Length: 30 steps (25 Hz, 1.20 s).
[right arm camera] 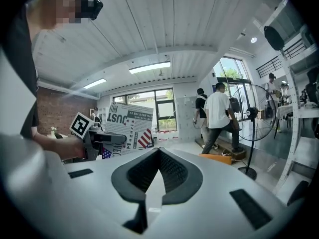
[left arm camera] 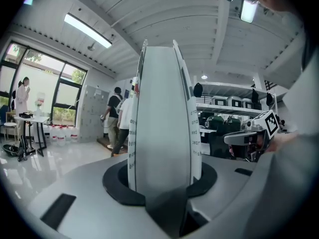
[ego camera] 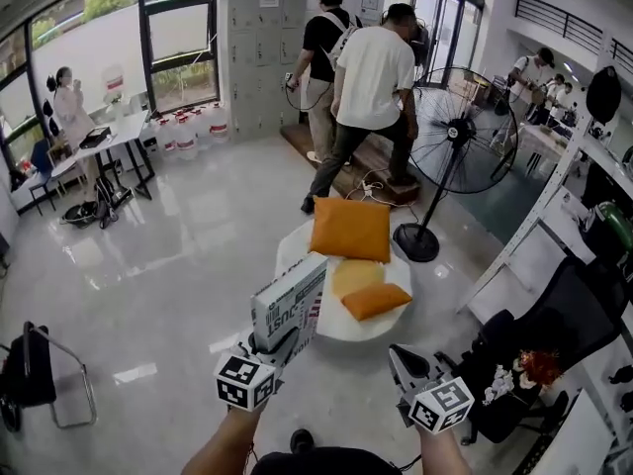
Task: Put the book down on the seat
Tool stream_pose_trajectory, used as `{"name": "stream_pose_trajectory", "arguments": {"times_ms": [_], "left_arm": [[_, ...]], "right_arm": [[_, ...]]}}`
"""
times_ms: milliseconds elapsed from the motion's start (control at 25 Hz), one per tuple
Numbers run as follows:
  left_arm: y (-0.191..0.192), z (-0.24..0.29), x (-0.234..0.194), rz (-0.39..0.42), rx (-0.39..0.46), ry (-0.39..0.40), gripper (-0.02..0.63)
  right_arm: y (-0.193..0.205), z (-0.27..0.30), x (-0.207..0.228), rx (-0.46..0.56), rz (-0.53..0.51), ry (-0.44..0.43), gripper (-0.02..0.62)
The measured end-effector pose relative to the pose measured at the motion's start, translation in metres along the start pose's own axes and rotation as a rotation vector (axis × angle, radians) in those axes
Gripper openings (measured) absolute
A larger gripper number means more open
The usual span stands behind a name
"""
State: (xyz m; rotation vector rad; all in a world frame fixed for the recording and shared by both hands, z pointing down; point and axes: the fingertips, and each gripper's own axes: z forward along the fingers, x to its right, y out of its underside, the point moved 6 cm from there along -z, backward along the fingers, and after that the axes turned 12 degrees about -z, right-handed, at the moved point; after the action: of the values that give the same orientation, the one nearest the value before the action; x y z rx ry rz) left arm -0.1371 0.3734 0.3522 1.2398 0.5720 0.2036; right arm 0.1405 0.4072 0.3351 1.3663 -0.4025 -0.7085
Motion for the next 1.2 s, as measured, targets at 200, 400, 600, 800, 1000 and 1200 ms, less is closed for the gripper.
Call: {"name": "stream_pose_trajectory", "arguments": {"times_ms": [200,400,600,800,1000,1200], "left_arm": [[-0.002,-0.004,-0.045,-0.047,-0.007,-0.048,0.156],[0.010,0.003,-0.079,-0.108,-0.032,-0.103,0.156],[0.011,0.023,-0.099,-0.138,-0.052,-0.131,0.156],[-0.011,0.062,-0.115,-0.119,-0.060,-0.148,0.156],[-0.023,0.116,-0.129,-0.125,-0.076,-0.164,0.156],[-0.032,0.178,-0.140,-0.123,-0.093,-0.194,0.155]], "right_arm": [[0.016,0.038,0.001,-0.058,0.049,-0.021,0.015],[0.030,0.074,0.005,-0.093,0.076,-0.075,0.015],[0.037,0.103,0.023,-0.087,0.090,-0.108,0.015],[0.037,0.139,0.065,-0.057,0.123,-0.112,0.015],[0.046,0.182,0.113,-0.046,0.154,-0.143,0.015],[0.059,0.226,0.180,-0.030,0.187,-0.162,0.015]]}}
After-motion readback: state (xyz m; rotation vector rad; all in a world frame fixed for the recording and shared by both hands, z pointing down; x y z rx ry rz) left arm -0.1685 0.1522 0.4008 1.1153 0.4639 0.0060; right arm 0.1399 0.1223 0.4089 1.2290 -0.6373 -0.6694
